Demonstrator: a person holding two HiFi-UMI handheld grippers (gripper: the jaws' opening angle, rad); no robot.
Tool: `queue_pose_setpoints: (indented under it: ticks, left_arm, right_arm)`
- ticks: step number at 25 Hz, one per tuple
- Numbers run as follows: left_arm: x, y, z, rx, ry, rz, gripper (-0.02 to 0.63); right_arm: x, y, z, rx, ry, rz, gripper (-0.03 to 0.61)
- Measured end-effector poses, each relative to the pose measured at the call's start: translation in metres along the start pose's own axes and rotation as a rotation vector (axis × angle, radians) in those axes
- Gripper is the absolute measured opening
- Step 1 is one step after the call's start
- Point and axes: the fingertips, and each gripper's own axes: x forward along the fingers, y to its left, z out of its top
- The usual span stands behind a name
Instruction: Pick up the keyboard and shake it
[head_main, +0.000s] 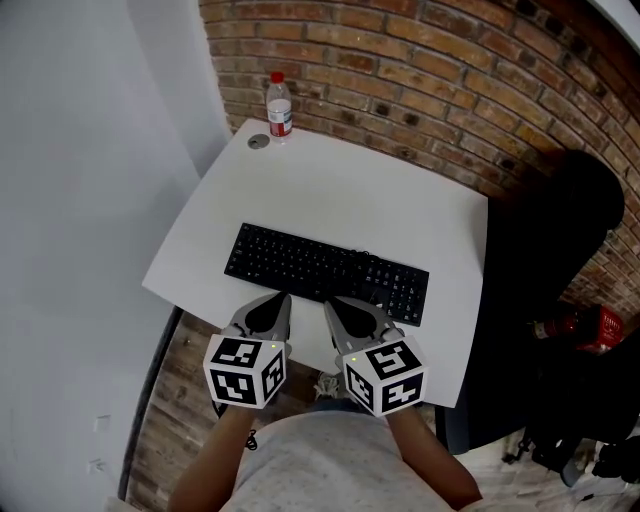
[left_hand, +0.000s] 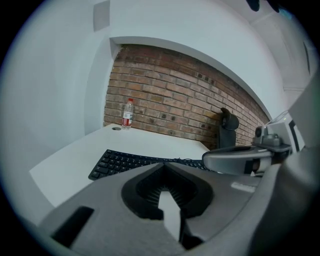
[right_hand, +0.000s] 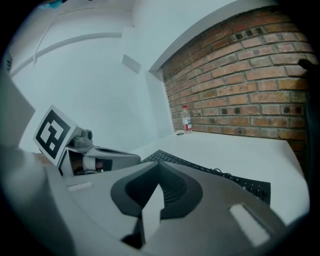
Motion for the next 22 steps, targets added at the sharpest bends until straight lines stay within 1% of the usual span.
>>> queue_pose_setpoints:
  ticks: [6, 12, 16, 18, 20, 22]
  left_arm:
    - [0.035, 0.0, 0.008, 0.013, 0.016, -0.017, -0.005]
    - [0.054, 0.01, 0.01, 0.034, 0.03, -0.022, -0.003]
    - [0.061, 0.023, 0.011, 0.026, 0.04, -0.047, 0.047]
    - [0.065, 0.034, 0.009, 0.021, 0.058, -0.059, 0.077]
    - [0.069, 0.043, 0.007, 0.031, 0.086, -0.072, 0.114]
    - [0.073, 0.054, 0.006, 0.043, 0.105, -0.082, 0.134]
  right_arm:
    - [0.008, -0.043, -0.004, 0.038, 0.021, -0.022, 0.011]
    - [0.005, -0.088, -0.012, 0.07, 0.032, -0.08, 0.011]
    - [0.003, -0.107, -0.019, 0.087, 0.048, -0.126, 0.011]
    - [0.003, -0.113, -0.022, 0.092, 0.058, -0.147, 0.012]
    - [0.002, -0.12, -0.026, 0.103, 0.07, -0.175, 0.033]
    - [0.001, -0.129, -0.029, 0.113, 0.078, -0.21, 0.044]
